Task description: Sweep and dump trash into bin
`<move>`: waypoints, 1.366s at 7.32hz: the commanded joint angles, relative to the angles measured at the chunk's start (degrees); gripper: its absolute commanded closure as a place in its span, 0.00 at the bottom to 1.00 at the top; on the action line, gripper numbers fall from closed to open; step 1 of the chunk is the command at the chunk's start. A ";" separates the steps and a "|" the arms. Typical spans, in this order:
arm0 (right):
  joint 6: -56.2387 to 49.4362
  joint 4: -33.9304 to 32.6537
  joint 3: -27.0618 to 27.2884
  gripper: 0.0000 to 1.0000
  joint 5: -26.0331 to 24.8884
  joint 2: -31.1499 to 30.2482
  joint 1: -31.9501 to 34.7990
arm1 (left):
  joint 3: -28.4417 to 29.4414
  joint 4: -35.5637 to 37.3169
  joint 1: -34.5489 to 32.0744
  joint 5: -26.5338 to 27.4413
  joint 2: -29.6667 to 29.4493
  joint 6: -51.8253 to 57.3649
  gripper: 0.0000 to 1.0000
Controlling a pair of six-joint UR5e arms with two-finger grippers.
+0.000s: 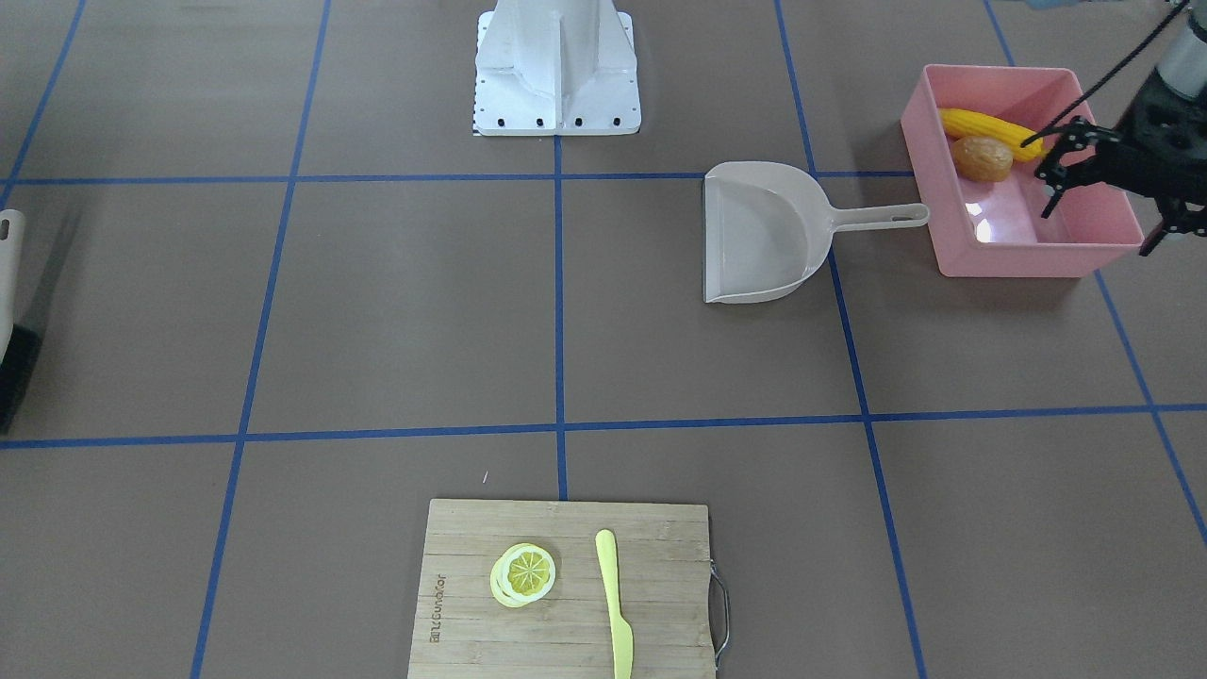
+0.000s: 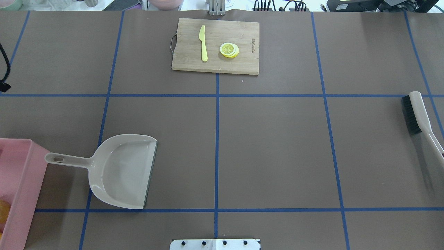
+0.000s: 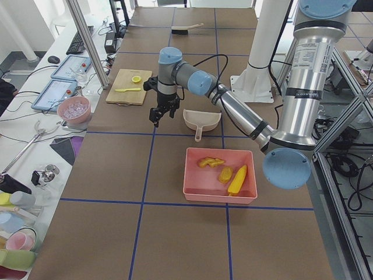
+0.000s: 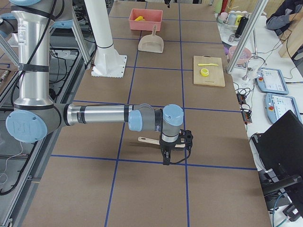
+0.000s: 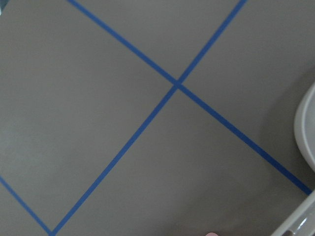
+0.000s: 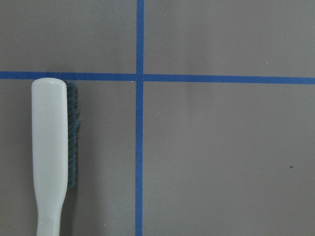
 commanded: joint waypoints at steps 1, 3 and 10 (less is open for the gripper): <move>0.00 0.00 0.00 0.00 0.00 0.00 0.00 | 8.56 -0.38 -11.07 -7.57 2.09 -0.45 0.02; 0.00 0.00 0.00 0.00 0.00 0.00 0.00 | 12.61 -0.64 -18.01 -13.04 9.65 -0.37 0.01; 0.00 0.00 0.00 0.00 0.00 0.00 0.00 | 16.06 -1.78 -22.45 -13.32 14.77 -1.59 0.01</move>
